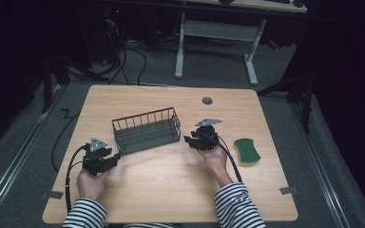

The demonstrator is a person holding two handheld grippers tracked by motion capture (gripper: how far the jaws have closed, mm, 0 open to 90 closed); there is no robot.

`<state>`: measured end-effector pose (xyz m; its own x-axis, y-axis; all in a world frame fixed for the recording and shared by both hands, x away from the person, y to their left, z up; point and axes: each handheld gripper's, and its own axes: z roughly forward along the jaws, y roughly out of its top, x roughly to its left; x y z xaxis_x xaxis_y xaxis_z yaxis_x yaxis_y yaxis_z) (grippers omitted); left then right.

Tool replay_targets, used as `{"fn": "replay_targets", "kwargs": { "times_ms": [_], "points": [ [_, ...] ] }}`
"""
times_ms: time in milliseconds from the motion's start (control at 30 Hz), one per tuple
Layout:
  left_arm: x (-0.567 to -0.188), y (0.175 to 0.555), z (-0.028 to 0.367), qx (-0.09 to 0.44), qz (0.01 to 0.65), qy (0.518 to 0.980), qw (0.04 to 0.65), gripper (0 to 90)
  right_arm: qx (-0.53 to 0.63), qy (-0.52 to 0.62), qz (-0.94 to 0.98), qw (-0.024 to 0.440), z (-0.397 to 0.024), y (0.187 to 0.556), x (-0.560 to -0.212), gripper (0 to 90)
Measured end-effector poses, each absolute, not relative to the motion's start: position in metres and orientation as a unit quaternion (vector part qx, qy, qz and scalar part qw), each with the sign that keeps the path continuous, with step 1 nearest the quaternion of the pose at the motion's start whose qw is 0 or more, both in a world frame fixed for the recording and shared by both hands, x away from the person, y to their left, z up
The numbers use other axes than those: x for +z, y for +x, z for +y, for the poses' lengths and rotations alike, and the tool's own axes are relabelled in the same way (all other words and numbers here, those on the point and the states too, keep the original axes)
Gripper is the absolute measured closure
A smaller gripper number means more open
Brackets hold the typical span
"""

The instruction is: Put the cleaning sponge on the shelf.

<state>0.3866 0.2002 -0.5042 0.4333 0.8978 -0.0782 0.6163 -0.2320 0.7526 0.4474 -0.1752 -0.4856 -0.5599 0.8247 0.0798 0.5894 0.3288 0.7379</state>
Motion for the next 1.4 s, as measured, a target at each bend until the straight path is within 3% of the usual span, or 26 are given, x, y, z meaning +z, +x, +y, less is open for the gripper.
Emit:
{"fn": "replay_targets", "kwargs": {
  "times_ms": [200,867,1400],
  "points": [
    [-0.51,0.393,0.196,0.195,0.501,0.757,0.37,58.8,0.367,0.431,0.81,0.152,-0.163,0.457,-0.49,69.6],
    [-0.514,0.398,0.194,0.177,0.502,0.756,0.381,84.4,0.372,0.444,0.806,0.12,-0.149,0.475,-0.503,84.3],
    [-0.511,0.391,0.182,0.167,0.482,0.769,0.386,85.8,0.357,0.434,0.816,0.139,-0.158,0.466,-0.5,86.2]
  ]
}}
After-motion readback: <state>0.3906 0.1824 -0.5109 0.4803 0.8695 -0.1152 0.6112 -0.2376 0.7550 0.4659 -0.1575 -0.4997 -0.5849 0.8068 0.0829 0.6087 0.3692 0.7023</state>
